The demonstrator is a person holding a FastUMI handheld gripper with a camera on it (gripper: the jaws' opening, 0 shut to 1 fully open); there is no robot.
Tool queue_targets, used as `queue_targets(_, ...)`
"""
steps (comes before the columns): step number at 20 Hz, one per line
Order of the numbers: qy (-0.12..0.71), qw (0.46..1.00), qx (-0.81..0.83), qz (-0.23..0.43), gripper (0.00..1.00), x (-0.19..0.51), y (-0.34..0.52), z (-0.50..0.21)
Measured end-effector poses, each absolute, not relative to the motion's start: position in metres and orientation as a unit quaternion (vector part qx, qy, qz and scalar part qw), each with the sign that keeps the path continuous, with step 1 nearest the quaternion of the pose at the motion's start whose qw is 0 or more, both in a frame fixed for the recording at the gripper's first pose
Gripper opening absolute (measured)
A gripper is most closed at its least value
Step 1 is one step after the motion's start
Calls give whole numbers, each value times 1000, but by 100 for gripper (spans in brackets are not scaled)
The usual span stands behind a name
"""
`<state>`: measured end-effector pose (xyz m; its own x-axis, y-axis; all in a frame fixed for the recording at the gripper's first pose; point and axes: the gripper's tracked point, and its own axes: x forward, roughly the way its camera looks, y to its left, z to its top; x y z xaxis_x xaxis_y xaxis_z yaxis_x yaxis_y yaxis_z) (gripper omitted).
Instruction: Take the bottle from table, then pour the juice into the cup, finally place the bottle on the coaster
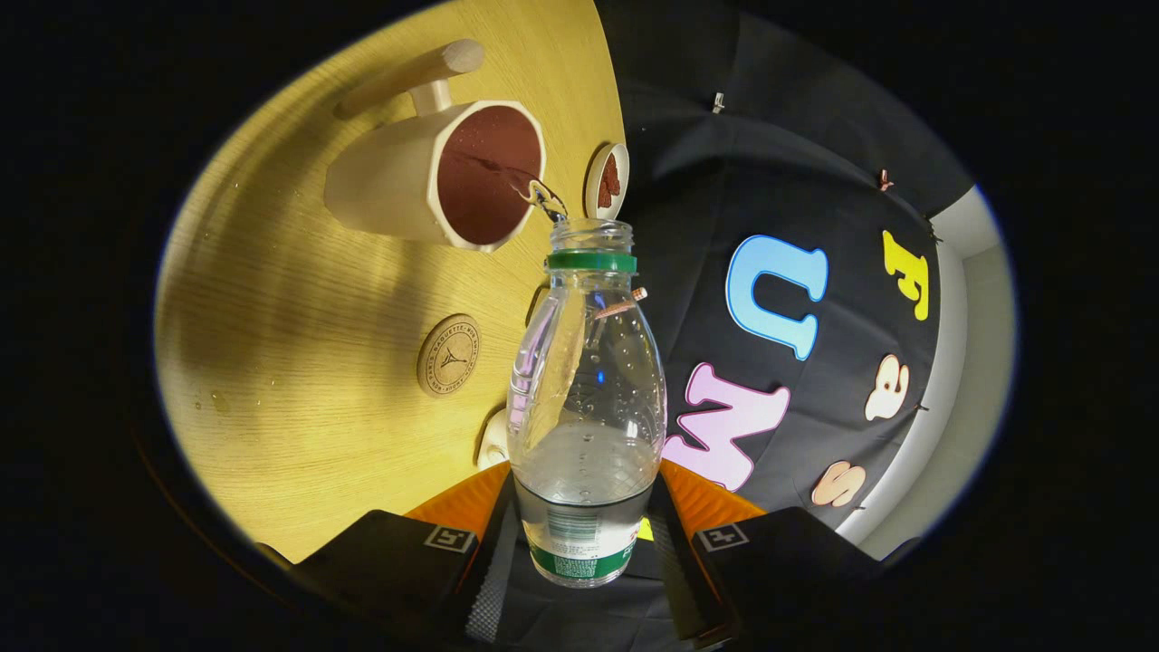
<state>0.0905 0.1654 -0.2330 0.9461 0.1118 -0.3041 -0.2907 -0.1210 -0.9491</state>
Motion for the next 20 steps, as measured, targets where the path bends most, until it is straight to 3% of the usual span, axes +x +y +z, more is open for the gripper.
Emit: queue_targets(20,38,622,-766,155,73,90,169,-223)
